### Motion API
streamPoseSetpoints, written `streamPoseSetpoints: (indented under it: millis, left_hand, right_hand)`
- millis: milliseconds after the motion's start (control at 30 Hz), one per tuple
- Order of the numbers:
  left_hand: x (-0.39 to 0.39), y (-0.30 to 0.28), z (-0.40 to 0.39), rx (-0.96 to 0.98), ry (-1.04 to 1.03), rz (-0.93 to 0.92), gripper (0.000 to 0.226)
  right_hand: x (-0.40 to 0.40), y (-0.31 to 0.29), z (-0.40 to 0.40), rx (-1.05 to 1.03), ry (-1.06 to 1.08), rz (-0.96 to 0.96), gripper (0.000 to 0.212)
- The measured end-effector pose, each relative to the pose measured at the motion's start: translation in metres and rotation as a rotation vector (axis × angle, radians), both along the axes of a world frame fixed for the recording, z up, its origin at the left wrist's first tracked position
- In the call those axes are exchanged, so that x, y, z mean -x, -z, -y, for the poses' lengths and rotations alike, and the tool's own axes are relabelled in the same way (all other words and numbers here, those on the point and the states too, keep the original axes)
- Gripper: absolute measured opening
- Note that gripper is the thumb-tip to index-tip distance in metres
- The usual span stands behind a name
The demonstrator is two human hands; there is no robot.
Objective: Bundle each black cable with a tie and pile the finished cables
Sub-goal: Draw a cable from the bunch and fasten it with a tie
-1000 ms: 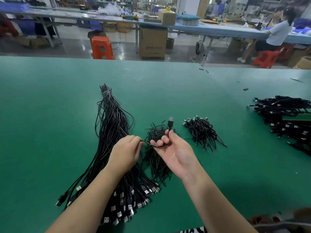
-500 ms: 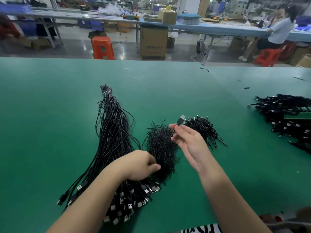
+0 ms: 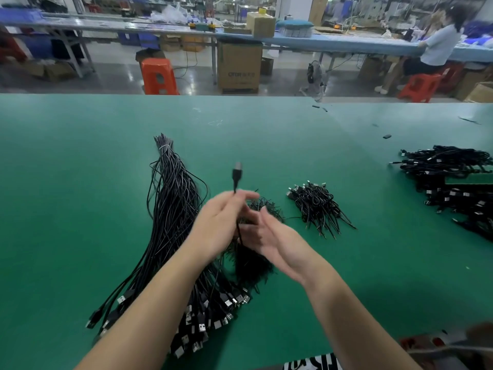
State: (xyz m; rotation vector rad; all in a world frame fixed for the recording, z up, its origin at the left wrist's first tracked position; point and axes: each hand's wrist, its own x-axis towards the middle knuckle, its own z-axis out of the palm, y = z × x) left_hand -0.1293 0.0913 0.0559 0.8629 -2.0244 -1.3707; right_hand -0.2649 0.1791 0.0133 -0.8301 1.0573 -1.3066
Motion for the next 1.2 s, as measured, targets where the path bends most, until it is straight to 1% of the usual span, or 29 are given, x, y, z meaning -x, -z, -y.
streamPoseSetpoints:
  millis: [33, 67, 100, 133, 200, 267, 333, 400, 433, 467, 533, 600, 667, 700, 767, 833, 900, 933, 1000, 1100, 1133, 1200]
  left_hand:
    - [-0.002, -0.004, 0.004, 0.014, -0.066, -0.033, 0.036]
    - [-0.004, -0.008, 0.009, -0.019, -0.086, -0.103, 0.038]
    - [-0.005, -0.012, 0.012, -0.104, -0.067, -0.212, 0.041]
    - [-0.005, -0.017, 0.014, -0.242, -0.026, -0.351, 0.043]
    - [-0.007, -0.032, 0.018, -0.544, 0.068, -0.585, 0.045]
    - [-0.011, -0.043, 0.024, -0.725, 0.118, -0.679, 0.045]
    - [-0.019, -0.049, 0.033, -0.824, 0.201, -0.719, 0.042]
    - [-0.025, -0.051, 0.041, -0.824, 0.276, -0.686, 0.038]
    - [-0.026, -0.048, 0.046, -0.802, 0.27, -0.644, 0.037]
    - [-0.027, -0.041, 0.051, -0.774, 0.216, -0.583, 0.038]
    - [-0.028, -0.022, 0.061, -0.71, 0.023, -0.4, 0.04]
    - [-0.031, 0.003, 0.066, -0.652, -0.145, -0.182, 0.044]
    - [-0.034, 0.03, 0.064, -0.6, -0.237, -0.012, 0.045]
    - [-0.036, 0.041, 0.061, -0.606, -0.249, 0.032, 0.046]
    - [-0.034, 0.053, 0.052, -0.709, -0.22, 0.016, 0.045]
    - [-0.026, 0.052, 0.045, -0.834, -0.199, -0.12, 0.043]
    - [-0.016, 0.044, 0.045, -0.9, -0.279, -0.282, 0.044]
    - [-0.011, 0.04, 0.047, -0.902, -0.339, -0.326, 0.043]
    - [-0.006, 0.031, 0.051, -0.883, -0.381, -0.303, 0.04]
    - [-0.009, 0.012, 0.05, -0.854, -0.272, -0.217, 0.035]
    - [-0.01, 0.005, 0.048, -0.803, -0.216, -0.199, 0.035]
    - [-0.013, -0.009, 0.044, -0.592, -0.112, -0.143, 0.037]
  right_hand:
    - [-0.004, 0.004, -0.002, -0.025, -0.074, -0.104, 0.05]
    - [-0.01, 0.007, -0.003, -0.046, -0.143, -0.233, 0.044]
    - [-0.015, 0.009, -0.004, -0.062, -0.195, -0.355, 0.038]
    - [-0.021, 0.012, -0.004, -0.072, -0.222, -0.441, 0.034]
    - [-0.033, 0.018, -0.004, -0.085, -0.213, -0.521, 0.028]
    - [-0.04, 0.024, -0.003, -0.1, -0.154, -0.546, 0.026]
    - [-0.045, 0.029, 0.0, -0.122, -0.068, -0.547, 0.032]
    - [-0.046, 0.028, 0.003, -0.152, -0.013, -0.608, 0.041]
    - [-0.044, 0.025, 0.005, -0.162, 0.01, -0.644, 0.039]
    - [-0.04, 0.022, 0.007, -0.163, 0.053, -0.639, 0.036]
    - [-0.024, 0.018, 0.01, -0.12, 0.207, -0.473, 0.027]
    - [-0.009, 0.009, 0.011, -0.041, 0.312, -0.29, 0.02]
    - [0.001, 0.002, 0.011, 0.027, 0.367, -0.082, 0.017]
    - [0.002, -0.001, 0.011, 0.051, 0.39, 0.028, 0.016]
    - [0.001, -0.005, 0.012, 0.085, 0.399, 0.199, 0.014]
    - [-0.005, -0.005, 0.012, 0.1, 0.345, 0.3, 0.009]
    - [-0.012, -0.003, 0.009, 0.085, 0.282, 0.324, 0.009]
    - [-0.016, -0.001, 0.007, 0.065, 0.251, 0.299, 0.012]
    - [-0.023, 0.004, 0.0, 0.019, 0.172, 0.203, 0.014]
    - [-0.034, 0.013, -0.01, -0.025, 0.072, 0.12, 0.013]
    - [-0.036, 0.015, -0.013, -0.024, 0.053, 0.126, 0.012]
    - [-0.04, 0.017, -0.015, 0.002, 0.023, 0.174, 0.012]
